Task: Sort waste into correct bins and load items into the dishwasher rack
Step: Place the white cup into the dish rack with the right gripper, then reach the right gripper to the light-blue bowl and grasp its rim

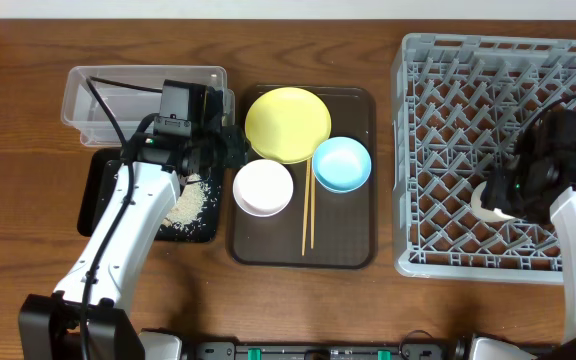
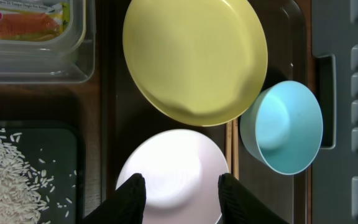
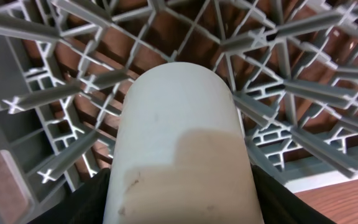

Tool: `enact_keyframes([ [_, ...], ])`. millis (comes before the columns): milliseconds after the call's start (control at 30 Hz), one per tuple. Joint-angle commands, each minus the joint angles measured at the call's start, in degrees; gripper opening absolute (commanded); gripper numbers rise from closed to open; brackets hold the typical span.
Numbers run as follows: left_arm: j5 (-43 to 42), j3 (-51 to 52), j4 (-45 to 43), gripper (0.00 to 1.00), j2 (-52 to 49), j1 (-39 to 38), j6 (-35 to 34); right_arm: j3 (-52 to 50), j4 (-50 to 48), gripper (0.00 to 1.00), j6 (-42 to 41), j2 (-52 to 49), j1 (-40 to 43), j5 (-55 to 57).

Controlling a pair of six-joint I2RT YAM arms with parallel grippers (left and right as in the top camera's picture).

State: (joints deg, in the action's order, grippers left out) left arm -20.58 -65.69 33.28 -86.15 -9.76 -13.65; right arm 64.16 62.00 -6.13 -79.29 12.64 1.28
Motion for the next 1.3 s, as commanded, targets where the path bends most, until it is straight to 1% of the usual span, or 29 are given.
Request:
enact_keyframes([
  [0,0.79,-0.17,0.35,0.41,0.07,0.09,0.55,-2.05,-0.63,0.3,-1.6,-0.13,0.37,0.63],
  [100,0.79,-0.17,0.35,0.41,0.07,0.09,0.55,-3.08,-1.49,0.4,-1.6,-0.13,0.35,0.63],
  [133,0.79,-0.17,0.35,0.41,0.07,0.09,0.55,-3.28,-1.84,0.47,-1.57,-0.13,0.37,0.63],
  [233,0.79,-0.17,0.35,0.42,0.07,0.09,0.52,-3.34,-3.19,0.78,-1.57,-0.13,0.35,0.61],
  [300,0.79,-0.17,0.39,0.42,0.07,0.09,0.52,-3.34,-4.07,0.88,-1.57,-0.13,0.35,0.57],
  [333,0.79,-0.17,0.39,0.45,0.07,0.09,0.55,-3.34,-4.17,0.9,-1.57,-0.13,0.35,0.48],
  [400,0.79,-0.17,0.46,0.47,0.07,0.09,0.55,-3.34,-4.55,0.99,-1.6,-0.13,0.35,0.07],
  [533,0.79,-0.17,0.55,0.48,0.07,0.09,0.55,-3.34,-6.34,0.99,-1.57,-0.13,0.35,-2.43],
  [633,0.87,-0.17,0.79,0.48,0.07,0.09,0.55,-3.32,-9.16,0.99,-1.57,-0.11,0.35,-6.73],
  [767,5.51,-0.17,3.23,0.49,0.07,0.11,0.52,-2.78,-13.97,0.99,-0.37,-0.04,0.35,-13.86],
  [900,10.34,-0.17,6.32,0.52,0.07,0.11,0.48,-0.83,-20.85,0.91,4.28,0.09,-0.79,-25.75],
  [967,13.11,-0.17,7.56,0.53,0.07,0.11,-0.94,-0.35,-26.1,0.88,6.25,0.11,-2.71,-31.12],
  [1067,18.4,-0.17,9.05,0.53,0.07,0.11,-5.77,-0.35,-31.61,0.88,7.52,0.09,-6.71,-31.8],
  [1167,23.82,-0.17,10.8,0.54,0.07,0.42,-10.93,-0.35,-35.5,0.88,10.4,-0.13,-12.15,-29.16],
  [1267,24.7,-0.17,11.96,0.56,0.09,1.66,-13.05,-0.37,-38.25,0.88,12.44,-0.92,-18.23,-23.37],
])
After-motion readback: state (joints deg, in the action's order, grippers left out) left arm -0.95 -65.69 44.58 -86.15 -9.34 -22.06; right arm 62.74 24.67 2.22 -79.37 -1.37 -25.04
